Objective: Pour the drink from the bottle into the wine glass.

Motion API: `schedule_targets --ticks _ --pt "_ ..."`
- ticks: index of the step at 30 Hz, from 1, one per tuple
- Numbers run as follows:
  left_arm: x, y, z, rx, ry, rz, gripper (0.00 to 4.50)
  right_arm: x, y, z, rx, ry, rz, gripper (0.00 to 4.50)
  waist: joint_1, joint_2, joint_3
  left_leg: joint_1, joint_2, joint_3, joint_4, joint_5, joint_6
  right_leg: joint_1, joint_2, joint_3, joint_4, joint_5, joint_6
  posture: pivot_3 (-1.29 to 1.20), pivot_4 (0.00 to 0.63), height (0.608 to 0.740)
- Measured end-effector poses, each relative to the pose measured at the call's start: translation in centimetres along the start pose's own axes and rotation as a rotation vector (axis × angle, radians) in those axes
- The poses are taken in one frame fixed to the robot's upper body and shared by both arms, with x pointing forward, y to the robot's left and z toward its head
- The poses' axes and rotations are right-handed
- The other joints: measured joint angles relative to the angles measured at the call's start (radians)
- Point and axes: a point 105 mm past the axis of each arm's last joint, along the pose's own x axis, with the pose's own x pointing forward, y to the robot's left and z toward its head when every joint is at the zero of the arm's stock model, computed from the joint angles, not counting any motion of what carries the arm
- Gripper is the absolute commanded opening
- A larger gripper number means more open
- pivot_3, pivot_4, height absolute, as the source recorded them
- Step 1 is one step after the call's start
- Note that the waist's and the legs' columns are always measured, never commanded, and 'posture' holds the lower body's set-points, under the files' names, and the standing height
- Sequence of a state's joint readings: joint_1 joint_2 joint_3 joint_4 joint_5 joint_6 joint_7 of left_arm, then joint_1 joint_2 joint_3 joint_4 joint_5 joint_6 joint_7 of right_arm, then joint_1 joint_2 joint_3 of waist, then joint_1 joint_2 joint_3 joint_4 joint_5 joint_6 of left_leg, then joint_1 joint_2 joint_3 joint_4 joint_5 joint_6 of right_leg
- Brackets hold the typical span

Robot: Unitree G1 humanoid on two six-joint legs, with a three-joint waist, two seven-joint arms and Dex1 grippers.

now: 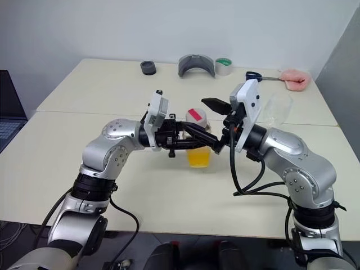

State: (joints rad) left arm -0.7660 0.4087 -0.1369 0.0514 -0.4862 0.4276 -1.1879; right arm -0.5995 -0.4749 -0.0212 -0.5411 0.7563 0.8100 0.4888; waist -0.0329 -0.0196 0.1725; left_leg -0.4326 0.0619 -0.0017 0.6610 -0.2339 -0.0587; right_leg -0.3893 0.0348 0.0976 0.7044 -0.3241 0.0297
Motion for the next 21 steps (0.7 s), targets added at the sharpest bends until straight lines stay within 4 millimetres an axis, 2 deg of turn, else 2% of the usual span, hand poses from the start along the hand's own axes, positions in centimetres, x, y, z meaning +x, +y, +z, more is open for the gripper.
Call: schedule_targets --ticks 7,21 --pt "-0.1 0.3 -0.2 -0.013 0.002 0.008 1.84 -1.2 -0.7 -0.5 0.000 0.032 -0.031 4.47 0.000 0.000 0.000 0.000 0.000 0.000 0.000 0.000 0.000 0.000 0.000 0.000 0.000 0.000 0.000 0.00 0.150 0.740" --pt "-0.1 0.4 -0.2 -0.015 0.001 0.011 1.84 -1.8 -0.9 0.1 0.002 0.024 -0.038 4.47 0.000 0.000 0.000 0.000 0.000 0.000 0.000 0.000 0.000 0.000 0.000 0.000 0.000 0.000 0.000 0.00 0.150 0.740"
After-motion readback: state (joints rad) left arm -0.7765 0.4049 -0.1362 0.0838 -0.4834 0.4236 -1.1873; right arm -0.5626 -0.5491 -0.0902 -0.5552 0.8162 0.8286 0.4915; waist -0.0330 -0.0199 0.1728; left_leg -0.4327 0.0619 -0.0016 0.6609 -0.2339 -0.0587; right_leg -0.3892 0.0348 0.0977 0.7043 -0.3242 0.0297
